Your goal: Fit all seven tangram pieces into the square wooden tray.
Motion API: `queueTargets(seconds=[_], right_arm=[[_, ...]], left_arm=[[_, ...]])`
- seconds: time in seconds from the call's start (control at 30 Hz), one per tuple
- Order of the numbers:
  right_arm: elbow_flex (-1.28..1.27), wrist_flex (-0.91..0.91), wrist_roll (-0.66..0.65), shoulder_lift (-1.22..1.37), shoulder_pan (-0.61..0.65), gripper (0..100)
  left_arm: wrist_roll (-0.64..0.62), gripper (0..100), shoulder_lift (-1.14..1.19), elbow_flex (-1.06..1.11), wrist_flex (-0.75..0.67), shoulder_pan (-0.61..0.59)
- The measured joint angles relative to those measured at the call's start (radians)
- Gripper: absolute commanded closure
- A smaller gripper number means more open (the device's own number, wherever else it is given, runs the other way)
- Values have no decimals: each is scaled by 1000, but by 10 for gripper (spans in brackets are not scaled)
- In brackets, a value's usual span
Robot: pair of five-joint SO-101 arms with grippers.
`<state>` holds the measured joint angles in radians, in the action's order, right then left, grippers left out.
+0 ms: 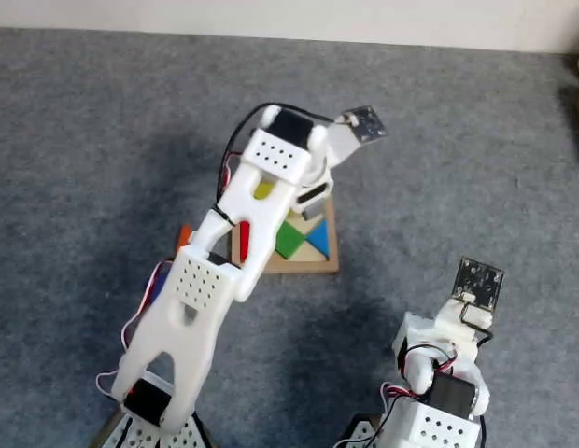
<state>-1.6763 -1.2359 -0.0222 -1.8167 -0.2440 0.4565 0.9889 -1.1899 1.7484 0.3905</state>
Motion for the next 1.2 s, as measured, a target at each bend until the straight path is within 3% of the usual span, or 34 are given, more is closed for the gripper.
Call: queueTargets(seconds=[0.33,0.7,1.0,1.2], right_arm=[[0,0,0,0,0,993],[0,0,0,0,0,993],[0,0,0,0,0,993],[0,0,0,0,0,993]], left_arm=[[51,817,-32,230,3,74],[49,855,-32,296,-175,23],[-3,954,-38,344,-178,25],[-106,994,-41,348,-137,25]])
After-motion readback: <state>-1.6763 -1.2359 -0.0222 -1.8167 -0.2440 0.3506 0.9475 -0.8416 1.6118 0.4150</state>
